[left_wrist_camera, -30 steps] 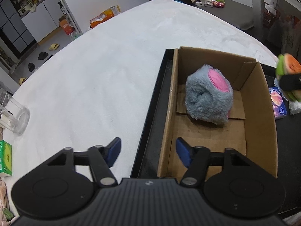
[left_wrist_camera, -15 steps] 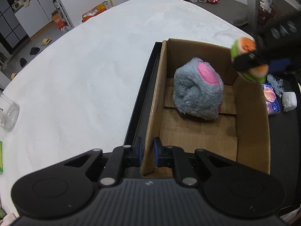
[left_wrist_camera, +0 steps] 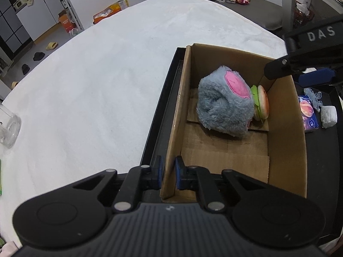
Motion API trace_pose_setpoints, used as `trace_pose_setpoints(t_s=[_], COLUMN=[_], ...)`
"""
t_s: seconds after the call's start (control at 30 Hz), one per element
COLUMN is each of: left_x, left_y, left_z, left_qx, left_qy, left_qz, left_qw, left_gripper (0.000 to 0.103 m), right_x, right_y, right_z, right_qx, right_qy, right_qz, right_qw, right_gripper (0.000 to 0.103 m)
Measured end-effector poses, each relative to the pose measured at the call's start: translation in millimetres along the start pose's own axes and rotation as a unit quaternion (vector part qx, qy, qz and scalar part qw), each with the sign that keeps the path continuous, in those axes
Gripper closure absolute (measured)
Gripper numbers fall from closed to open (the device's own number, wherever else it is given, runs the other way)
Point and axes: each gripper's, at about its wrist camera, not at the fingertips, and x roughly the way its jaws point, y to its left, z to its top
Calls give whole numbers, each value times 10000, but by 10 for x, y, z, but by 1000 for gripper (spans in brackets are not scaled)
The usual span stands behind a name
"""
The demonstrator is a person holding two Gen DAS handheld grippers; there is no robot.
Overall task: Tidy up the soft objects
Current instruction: 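Lower the hamburger into the box beside the grey plush, release, then move the right gripper to the white wrapped plush and grasp it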
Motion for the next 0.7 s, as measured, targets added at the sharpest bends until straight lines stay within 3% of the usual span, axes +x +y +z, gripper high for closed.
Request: trace_pose_setpoints(t_s=[0.37, 0.53, 0.7], left_x=[-5, -54, -96], left_y=[-44, -67, -89], left_z=[7, 13, 38], left_qx=[41, 78, 87], left_qy=[15, -59, -41], left_qz=[107, 150, 134], left_qw=[9999, 9998, 9999], left_gripper=[92, 88, 86], right_x=[-174, -266, -323], right_y=[-103, -180, -272], right_z=[-104, -165, -240], right_qx=[-70, -146, -134], right_qy=[17, -31, -57], right_qz=[25, 15, 100], right_qw=[10000, 9999, 9998], right_gripper=[37, 27, 26])
